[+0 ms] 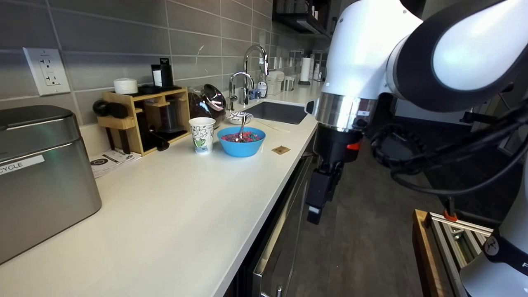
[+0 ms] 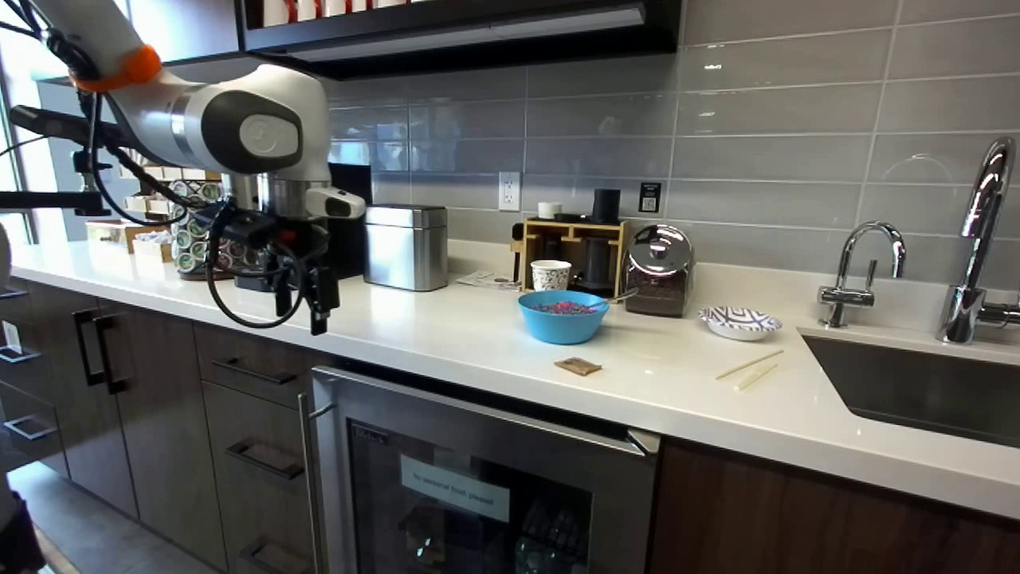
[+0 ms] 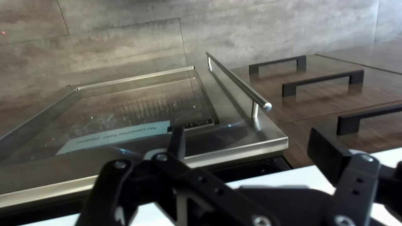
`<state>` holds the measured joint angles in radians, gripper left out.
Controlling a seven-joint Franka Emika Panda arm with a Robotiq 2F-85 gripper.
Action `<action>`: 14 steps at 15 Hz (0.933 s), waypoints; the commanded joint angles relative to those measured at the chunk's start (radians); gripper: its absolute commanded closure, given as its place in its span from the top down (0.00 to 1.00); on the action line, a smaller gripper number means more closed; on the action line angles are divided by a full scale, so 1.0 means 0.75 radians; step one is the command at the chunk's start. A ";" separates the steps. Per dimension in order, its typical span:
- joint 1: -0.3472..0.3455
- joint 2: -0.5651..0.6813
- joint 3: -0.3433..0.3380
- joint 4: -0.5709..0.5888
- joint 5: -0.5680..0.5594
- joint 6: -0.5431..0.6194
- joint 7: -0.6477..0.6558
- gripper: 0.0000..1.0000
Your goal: Partially open the silver door, then close it
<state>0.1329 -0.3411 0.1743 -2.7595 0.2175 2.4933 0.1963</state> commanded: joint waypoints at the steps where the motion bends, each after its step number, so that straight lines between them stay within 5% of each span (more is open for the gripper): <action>1: 0.024 0.030 -0.001 0.001 -0.004 0.054 0.021 1.00; 6: 0.042 0.080 0.006 0.008 0.006 0.096 0.029 1.00; 14: 0.036 0.290 0.214 0.014 -0.065 0.165 0.775 1.00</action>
<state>0.1535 -0.1966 0.2816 -2.7536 0.2088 2.5693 0.5961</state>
